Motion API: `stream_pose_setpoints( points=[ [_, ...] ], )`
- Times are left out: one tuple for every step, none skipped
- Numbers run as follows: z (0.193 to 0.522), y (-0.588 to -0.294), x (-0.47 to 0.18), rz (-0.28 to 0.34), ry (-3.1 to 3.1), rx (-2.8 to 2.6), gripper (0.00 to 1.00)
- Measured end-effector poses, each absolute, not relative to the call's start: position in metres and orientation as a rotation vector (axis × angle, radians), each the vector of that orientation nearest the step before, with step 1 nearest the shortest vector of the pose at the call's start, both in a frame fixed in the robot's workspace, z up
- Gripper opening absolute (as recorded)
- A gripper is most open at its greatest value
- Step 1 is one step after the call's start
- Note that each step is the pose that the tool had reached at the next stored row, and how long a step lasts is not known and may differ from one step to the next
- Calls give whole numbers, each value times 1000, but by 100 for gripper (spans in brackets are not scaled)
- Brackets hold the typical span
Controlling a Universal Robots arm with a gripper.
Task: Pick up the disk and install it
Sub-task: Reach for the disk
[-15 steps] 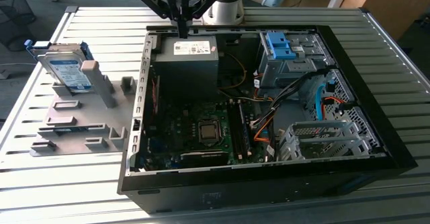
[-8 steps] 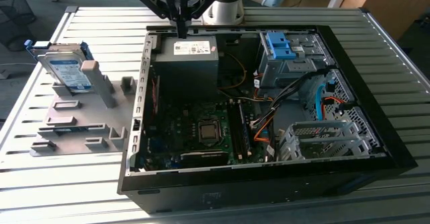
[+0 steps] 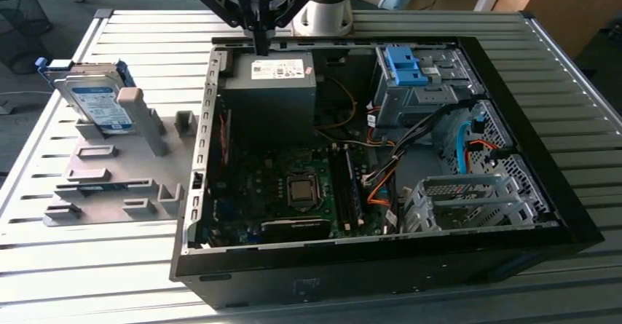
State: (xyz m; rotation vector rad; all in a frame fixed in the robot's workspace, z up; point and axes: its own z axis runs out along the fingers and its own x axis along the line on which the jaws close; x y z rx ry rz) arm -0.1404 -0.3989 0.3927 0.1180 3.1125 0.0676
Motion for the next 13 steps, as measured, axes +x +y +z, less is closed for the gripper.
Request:
stream_pose_setpoints(
  points=[
    [393,-399,-141,68,3112,118,11],
    [393,-399,-141,68,3113,118,11],
    [393,-399,-141,68,3112,118,11],
    [393,-399,-141,68,3112,118,11],
    [393,-399,-142,68,3113,118,11],
    [393,-399,-142,68,3113,118,11],
    [393,-399,-142,68,3112,118,11],
    [392,-399,-142,68,3112,118,11],
    [392,-399,-143,68,3113,118,11],
    [392,-399,-143,68,3113,118,11],
    [392,-399,-143,68,3112,118,11],
    [392,-399,-143,68,3112,118,11],
    [392,-399,-144,68,3112,118,11]
  ],
)
